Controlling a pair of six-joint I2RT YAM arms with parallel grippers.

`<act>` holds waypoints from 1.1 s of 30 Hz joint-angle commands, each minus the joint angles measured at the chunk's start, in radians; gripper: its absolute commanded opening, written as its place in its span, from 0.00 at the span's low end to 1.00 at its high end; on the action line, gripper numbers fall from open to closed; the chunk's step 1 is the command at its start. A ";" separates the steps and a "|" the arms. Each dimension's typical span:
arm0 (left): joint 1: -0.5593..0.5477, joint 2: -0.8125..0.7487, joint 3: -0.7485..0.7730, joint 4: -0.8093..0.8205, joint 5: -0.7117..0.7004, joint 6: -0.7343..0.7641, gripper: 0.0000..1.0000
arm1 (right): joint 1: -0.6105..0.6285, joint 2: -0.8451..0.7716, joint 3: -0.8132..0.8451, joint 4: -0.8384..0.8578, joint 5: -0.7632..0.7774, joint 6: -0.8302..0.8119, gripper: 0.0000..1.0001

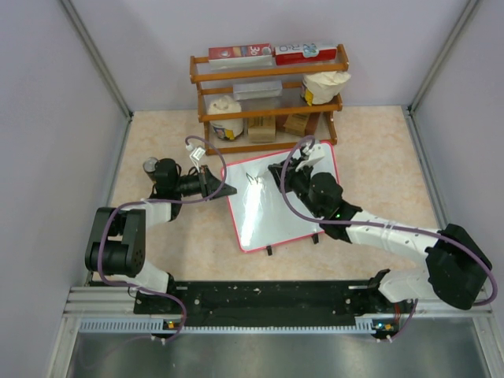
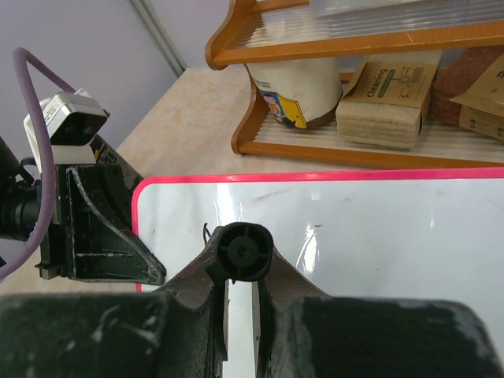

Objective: Write a sentence on the whiteboard

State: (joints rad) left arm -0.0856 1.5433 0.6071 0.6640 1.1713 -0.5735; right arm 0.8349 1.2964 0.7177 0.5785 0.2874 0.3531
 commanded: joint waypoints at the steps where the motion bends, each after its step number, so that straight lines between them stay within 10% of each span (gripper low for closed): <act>1: -0.013 0.014 0.003 0.009 -0.010 0.179 0.00 | -0.016 -0.026 -0.021 -0.011 0.044 -0.003 0.00; 33: -0.014 0.020 0.008 -0.001 -0.012 0.187 0.00 | -0.026 -0.057 -0.014 -0.006 -0.011 0.014 0.00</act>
State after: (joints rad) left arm -0.0864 1.5433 0.6121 0.6575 1.1778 -0.5655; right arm 0.8192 1.2232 0.6918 0.5537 0.2886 0.3607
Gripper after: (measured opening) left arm 0.078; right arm 0.080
